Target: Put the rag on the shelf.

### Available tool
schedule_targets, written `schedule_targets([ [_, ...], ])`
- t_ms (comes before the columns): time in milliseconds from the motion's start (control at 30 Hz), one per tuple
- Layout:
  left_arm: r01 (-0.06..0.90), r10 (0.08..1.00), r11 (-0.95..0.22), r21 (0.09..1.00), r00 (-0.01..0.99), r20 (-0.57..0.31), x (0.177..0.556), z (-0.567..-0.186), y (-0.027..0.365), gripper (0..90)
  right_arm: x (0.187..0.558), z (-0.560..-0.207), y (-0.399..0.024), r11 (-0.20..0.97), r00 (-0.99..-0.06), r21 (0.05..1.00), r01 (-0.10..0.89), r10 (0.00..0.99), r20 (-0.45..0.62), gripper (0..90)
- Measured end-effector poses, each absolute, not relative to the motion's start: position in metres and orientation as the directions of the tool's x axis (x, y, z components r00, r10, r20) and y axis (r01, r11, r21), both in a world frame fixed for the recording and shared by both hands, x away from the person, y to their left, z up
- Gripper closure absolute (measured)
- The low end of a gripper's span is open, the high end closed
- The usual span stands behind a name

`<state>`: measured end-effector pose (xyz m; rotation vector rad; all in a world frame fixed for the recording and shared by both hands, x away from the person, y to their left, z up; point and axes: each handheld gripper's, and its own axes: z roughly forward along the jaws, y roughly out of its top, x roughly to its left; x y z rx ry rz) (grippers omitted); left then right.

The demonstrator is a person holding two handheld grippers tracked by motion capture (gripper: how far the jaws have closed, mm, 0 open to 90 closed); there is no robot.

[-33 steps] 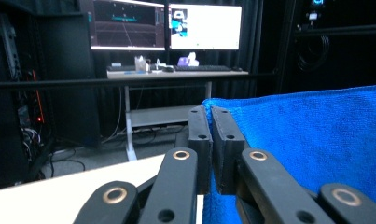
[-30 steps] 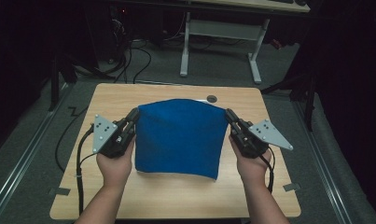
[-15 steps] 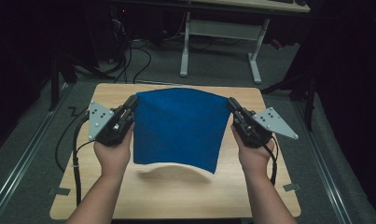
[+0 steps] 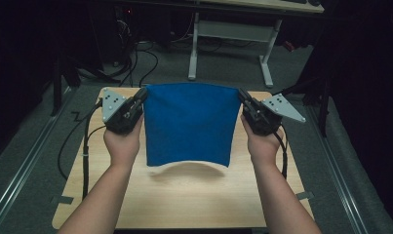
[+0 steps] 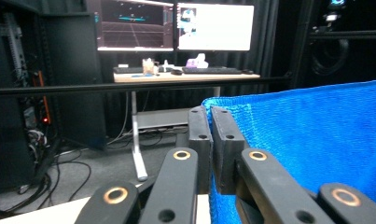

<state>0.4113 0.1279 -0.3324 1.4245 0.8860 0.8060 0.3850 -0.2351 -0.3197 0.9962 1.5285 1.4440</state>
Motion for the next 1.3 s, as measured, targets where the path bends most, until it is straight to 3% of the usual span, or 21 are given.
schedule_targets([
  [567, 0.075, 0.915, -0.036, 0.996, 0.402, 0.003, 0.475, -0.32, 0.122, 87.8, 0.456, -0.309, -0.24, 0.072, -0.327, 0.995, 0.073, 0.944, -0.044, 88.2],
  [867, 0.155, 0.917, -0.064, 0.986, 0.398, -0.003, 0.511, -0.349, 0.112, 87.8, 0.488, -0.323, -0.238, 0.125, -0.282, 0.986, 0.113, 0.955, -0.089, 88.3],
  [1300, 0.248, 0.902, -0.133, 0.959, 0.432, 0.014, 0.522, -0.386, 0.114, 87.7, 0.514, -0.362, -0.243, 0.141, -0.295, 0.961, 0.236, 0.953, -0.067, 88.3],
])
